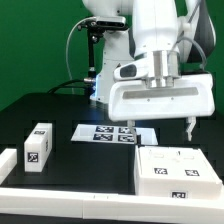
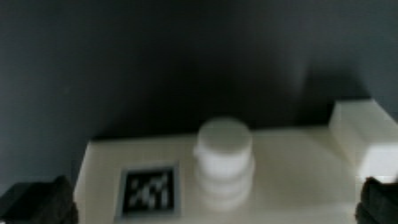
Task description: Assemble cabinet
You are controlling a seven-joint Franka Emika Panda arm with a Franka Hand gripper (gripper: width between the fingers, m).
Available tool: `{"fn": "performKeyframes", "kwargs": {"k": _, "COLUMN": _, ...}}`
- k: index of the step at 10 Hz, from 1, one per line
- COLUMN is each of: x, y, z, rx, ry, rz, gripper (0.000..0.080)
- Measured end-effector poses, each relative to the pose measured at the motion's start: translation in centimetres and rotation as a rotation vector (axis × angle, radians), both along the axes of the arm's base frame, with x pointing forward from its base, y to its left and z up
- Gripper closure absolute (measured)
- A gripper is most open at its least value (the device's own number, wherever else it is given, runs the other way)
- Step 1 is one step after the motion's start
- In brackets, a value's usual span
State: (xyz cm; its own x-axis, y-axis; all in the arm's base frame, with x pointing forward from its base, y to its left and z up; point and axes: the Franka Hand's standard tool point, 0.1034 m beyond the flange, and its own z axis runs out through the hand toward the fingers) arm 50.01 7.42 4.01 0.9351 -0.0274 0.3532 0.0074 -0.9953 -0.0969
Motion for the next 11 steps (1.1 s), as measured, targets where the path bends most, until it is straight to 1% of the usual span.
{"fn": "performKeyframes", "kwargs": {"k": 1, "x": 0.2, "y": -0.1, "z": -0.7, "rx": 0.001, "ry": 0.002, "rz": -0.003, "gripper": 0.0002}}
{"fn": "performKeyframes", "kwargs": {"k": 3, "x": 1.7, "y": 0.1, "z": -0.9, "rx": 0.009, "ry": -0.01, "rz": -0.008, "gripper": 0.0002}}
{"fn": "performKeyframes", "kwargs": {"k": 4, "x": 1.9, "y": 0.4, "z": -1.3, "rx": 0.015, "ry": 0.002, "rz": -0.01, "gripper": 0.0002}}
{"fn": "performKeyframes", "kwargs": {"k": 5, "x": 1.9, "y": 0.7, "z": -1.3, "rx": 0.016, "ry": 0.005, "rz": -0.003, "gripper": 0.0002}}
{"fn": "performKeyframes", "kwargs": {"k": 7, "x": 1.9, "y": 0.6, "z": -1.4, "rx": 0.015, "ry": 0.005, "rz": -0.004, "gripper": 0.0015}}
{"fn": "performKeyframes", "kwargs": {"k": 9, "x": 1.9, "y": 0.6, "z": -1.4, "rx": 0.015, "ry": 0.005, "rz": -0.003, "gripper": 0.0372}}
{"fn": "performKeyframes", "kwargs": {"k": 10, "x": 1.9, "y": 0.6, "z": -1.4, "rx": 0.015, "ry": 0.005, "rz": -0.003, "gripper": 0.0372}}
{"fn": "performKeyframes", "kwargs": {"k": 11, "x": 1.8, "y": 0.5, "z": -1.4, "rx": 0.014, "ry": 0.006, "rz": -0.005, "gripper": 0.0553}}
